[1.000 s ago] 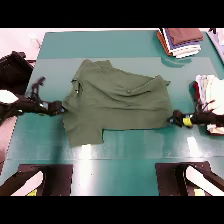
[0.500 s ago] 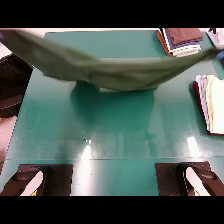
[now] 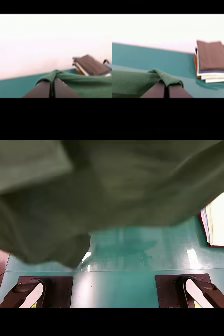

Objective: Fold the shirts.

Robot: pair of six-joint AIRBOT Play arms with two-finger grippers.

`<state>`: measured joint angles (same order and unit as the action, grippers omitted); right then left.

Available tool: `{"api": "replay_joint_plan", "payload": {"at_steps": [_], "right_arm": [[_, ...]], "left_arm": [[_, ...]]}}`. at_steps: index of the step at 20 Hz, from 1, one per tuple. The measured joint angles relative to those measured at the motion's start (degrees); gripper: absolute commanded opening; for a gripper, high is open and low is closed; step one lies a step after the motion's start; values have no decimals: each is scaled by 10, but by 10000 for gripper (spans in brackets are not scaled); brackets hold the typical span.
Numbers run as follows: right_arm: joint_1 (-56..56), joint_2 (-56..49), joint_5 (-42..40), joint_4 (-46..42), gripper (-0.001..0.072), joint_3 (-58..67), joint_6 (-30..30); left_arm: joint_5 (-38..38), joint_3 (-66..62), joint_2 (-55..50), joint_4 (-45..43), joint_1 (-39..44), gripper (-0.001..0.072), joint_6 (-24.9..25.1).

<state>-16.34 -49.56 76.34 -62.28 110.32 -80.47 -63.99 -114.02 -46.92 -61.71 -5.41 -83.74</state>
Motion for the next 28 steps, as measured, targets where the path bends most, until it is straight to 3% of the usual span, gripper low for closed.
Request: {"api": "replay_joint_plan", "payload": {"at_steps": [4,8,12,17,22,28], "right_arm": [[8,-92,46,-4,16,-2,-10],[41,-196,61,-23,16,-93,-14],[69,-320,49,-50,16,-169,-16],[77,-454,36,-49,16,-125,-27],[70,-470,53,-43,16,-82,-12],[63,-401,53,-92,18,-212,6]], "left_arm": [[-63,53,-99,-18,0,22,-9],[-94,147,-226,-5,2,21,-13],[-84,214,-367,5,21,21,-6],[-33,206,-474,13,36,22,5],[-93,168,-499,5,23,21,14],[-158,221,-505,-14,32,23,18]]}}
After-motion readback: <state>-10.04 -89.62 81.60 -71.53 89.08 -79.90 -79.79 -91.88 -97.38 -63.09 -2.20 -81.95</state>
